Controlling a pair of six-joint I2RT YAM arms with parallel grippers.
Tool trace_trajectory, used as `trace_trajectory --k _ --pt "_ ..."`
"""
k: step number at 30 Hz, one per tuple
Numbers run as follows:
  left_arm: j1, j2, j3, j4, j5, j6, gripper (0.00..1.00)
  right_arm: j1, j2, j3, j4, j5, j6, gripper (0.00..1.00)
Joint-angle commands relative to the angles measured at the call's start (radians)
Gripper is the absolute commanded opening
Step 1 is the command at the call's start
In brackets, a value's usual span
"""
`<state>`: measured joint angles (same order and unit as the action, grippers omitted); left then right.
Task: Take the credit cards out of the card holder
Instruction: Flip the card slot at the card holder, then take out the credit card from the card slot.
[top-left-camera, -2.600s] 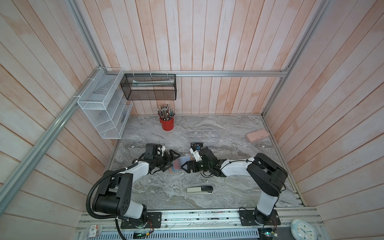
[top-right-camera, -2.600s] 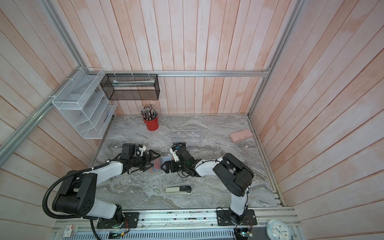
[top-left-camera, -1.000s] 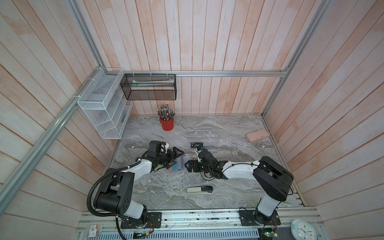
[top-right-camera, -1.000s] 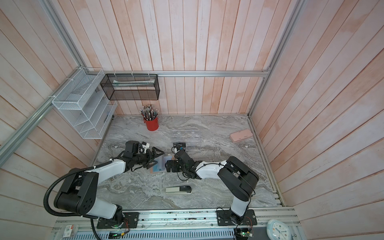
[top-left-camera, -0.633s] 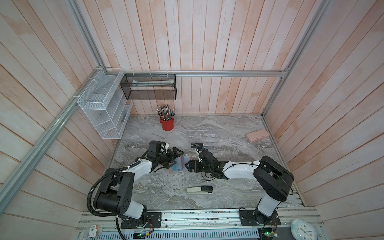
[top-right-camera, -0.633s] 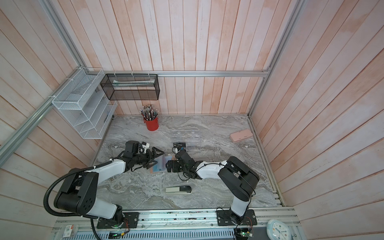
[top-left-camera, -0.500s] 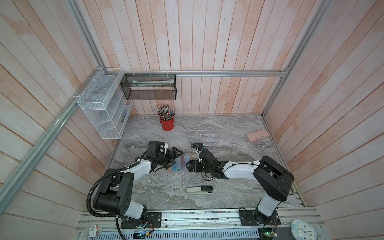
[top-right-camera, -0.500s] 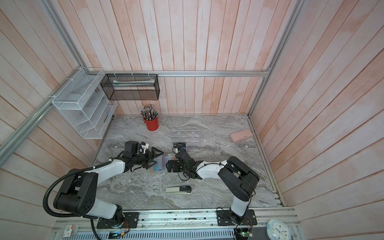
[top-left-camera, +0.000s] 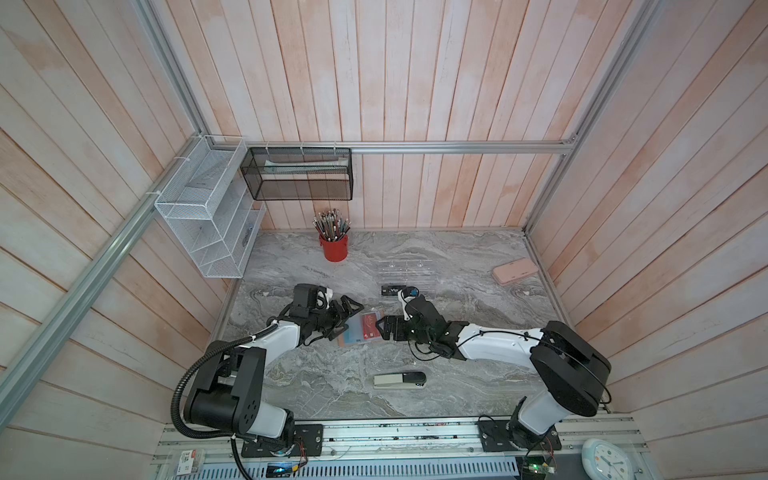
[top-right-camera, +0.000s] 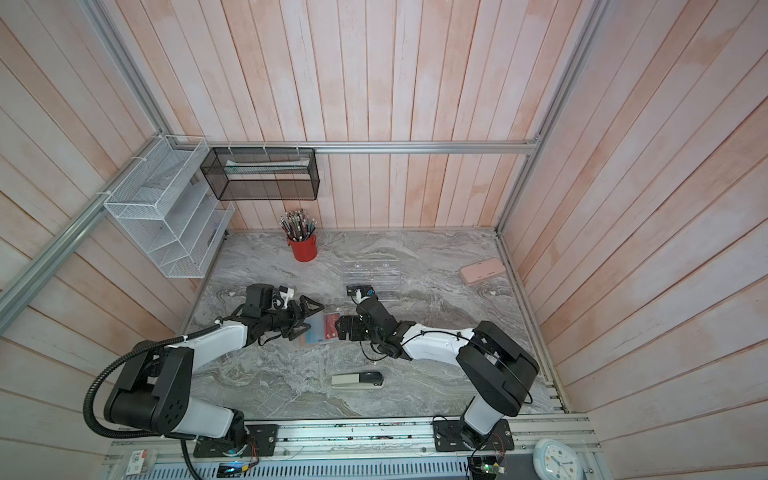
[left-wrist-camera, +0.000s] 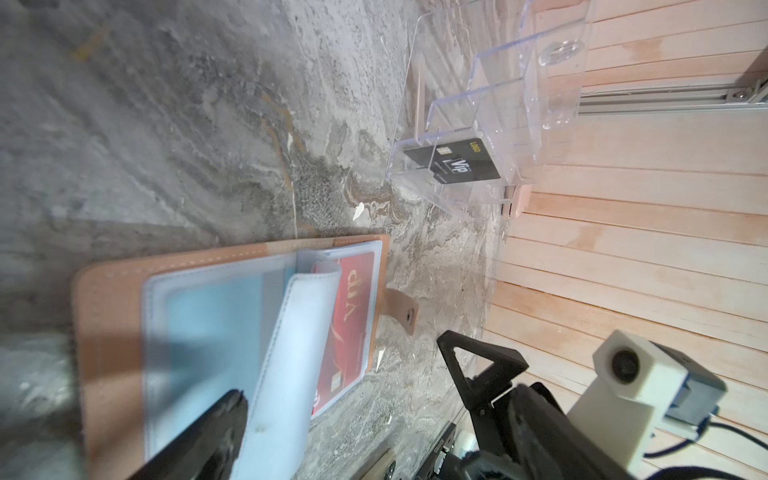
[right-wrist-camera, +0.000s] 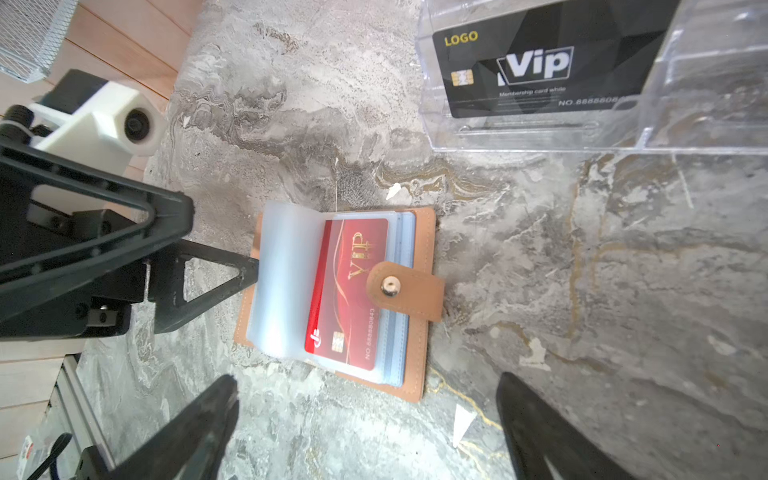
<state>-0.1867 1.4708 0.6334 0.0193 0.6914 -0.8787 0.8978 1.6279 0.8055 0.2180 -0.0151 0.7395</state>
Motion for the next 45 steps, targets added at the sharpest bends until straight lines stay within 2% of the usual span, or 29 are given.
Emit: trace_trajectory --k 1,5,16,23,28,34,45 --pt "0.021 -0.042 -0.025 -0.018 -0.008 0.025 1.0 -0.005 0.042 0.015 0.037 -0.07 -0.018 0.98" --pt "0.052 -0.073 -0.033 -0.056 -0.002 0.05 1.0 0.0 0.079 0.033 0.111 -0.184 -0.037 0.98" --pt "0.076 -0.12 -0.001 -0.079 0.053 0.025 1.0 -0.02 0.178 0.08 0.23 -0.348 -0.01 0.98" --pt "0.087 -0.09 0.006 0.04 0.115 -0.082 1.0 -0.04 0.228 0.049 0.324 -0.407 0.032 0.98" --pt "0.065 -0.036 -0.004 0.165 0.15 -0.17 1.0 -0.079 0.233 -0.04 0.46 -0.455 0.114 0.98" --pt "0.021 0.038 0.028 0.165 0.13 -0.16 1.0 -0.091 0.246 -0.06 0.476 -0.468 0.128 0.98" --pt "0.021 0.142 0.05 0.168 0.129 -0.127 1.0 -0.12 0.261 -0.097 0.524 -0.484 0.175 0.98"
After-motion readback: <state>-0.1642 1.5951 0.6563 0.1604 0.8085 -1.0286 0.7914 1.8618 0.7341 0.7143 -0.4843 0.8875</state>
